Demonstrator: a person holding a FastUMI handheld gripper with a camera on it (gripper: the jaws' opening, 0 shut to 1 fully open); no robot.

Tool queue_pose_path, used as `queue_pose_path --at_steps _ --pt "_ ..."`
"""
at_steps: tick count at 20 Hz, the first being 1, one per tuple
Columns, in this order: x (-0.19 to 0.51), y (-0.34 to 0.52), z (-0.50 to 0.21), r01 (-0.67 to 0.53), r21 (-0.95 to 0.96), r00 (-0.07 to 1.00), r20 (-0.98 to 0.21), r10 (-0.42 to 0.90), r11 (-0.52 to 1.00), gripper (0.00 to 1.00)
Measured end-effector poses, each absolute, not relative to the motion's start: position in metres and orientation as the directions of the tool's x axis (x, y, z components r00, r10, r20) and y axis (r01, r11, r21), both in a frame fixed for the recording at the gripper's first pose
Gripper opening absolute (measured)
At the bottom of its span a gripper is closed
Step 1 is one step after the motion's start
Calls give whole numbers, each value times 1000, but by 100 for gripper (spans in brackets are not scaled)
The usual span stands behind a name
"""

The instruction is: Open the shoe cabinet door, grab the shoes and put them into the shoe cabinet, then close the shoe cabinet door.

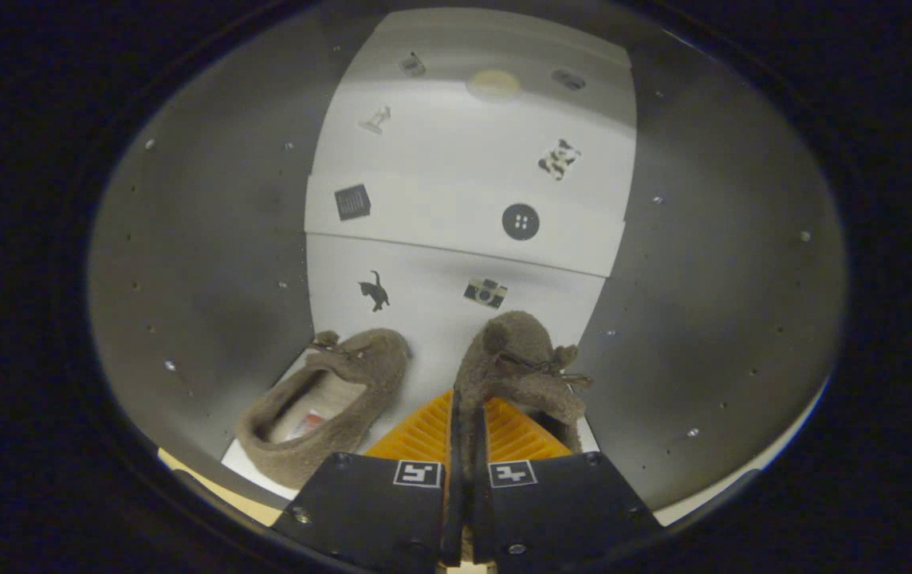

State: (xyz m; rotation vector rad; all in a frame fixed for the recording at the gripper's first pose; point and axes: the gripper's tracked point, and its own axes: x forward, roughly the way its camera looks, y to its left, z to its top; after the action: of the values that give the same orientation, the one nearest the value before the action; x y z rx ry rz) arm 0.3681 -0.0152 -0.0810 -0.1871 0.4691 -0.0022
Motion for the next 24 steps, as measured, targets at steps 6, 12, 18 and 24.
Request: queue_pose_path --at_steps 6,12,18,24 --pt "380 -12 -119 -64 -94 831 -556 1 994 8" --pt "377 5 -112 -75 -53 837 -546 34 996 28" --pt "348 -13 -74 13 -195 908 -410 -93 981 71" --pt "274 -16 -27 27 -136 934 -349 -73 990 100"
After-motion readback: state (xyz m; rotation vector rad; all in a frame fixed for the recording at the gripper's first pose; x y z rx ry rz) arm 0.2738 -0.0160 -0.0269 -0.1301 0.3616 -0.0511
